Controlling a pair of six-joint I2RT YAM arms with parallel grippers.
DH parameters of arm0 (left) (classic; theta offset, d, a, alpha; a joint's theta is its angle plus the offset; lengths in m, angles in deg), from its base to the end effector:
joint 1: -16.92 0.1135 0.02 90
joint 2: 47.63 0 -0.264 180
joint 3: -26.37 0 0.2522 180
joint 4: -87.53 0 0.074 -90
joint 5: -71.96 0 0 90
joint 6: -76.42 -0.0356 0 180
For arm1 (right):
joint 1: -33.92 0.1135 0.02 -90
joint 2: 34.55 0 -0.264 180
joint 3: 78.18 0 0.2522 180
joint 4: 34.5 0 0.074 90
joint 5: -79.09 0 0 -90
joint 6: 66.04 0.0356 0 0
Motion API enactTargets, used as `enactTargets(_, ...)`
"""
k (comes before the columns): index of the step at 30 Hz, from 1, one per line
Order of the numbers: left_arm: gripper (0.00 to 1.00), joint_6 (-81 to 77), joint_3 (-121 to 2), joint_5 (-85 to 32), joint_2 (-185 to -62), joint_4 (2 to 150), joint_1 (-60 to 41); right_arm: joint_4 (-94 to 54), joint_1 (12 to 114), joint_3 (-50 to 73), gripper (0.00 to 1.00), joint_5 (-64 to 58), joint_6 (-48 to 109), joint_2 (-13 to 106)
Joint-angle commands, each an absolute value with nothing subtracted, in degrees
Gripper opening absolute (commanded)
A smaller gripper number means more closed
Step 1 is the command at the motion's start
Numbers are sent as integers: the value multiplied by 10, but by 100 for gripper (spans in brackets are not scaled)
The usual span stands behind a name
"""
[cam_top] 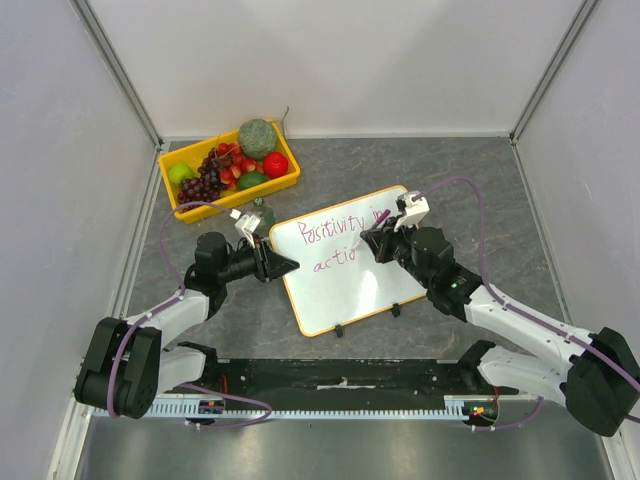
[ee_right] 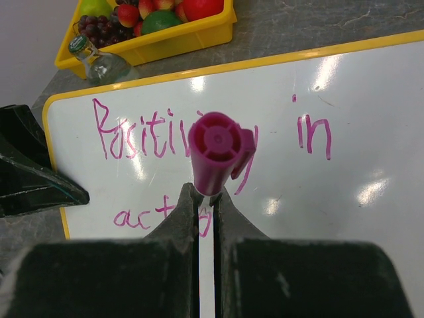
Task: Write a sentence on the whiteboard
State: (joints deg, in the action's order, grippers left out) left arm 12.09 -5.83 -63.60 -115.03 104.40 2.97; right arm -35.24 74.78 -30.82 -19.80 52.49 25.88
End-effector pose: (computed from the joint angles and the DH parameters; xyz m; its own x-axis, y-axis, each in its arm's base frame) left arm 0.2060 -0.0774 0.1807 -0.6331 -0.1552 -0.7583 0.6128 0.4980 -0.6136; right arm 0.1867 0.1542 0.2628 -0.3961 0.2813 -0.8741 -0.3904 0.8100 0.4376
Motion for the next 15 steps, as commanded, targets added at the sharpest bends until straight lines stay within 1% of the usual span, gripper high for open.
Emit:
enactTargets(1,2,80,-61,-629,-1160,1030,22,-362,743,-299,0,-187,529,235)
enactTargets(15,2,80,-61,-629,-1161,1029,21,-359,732,-308,0,-208,519,251)
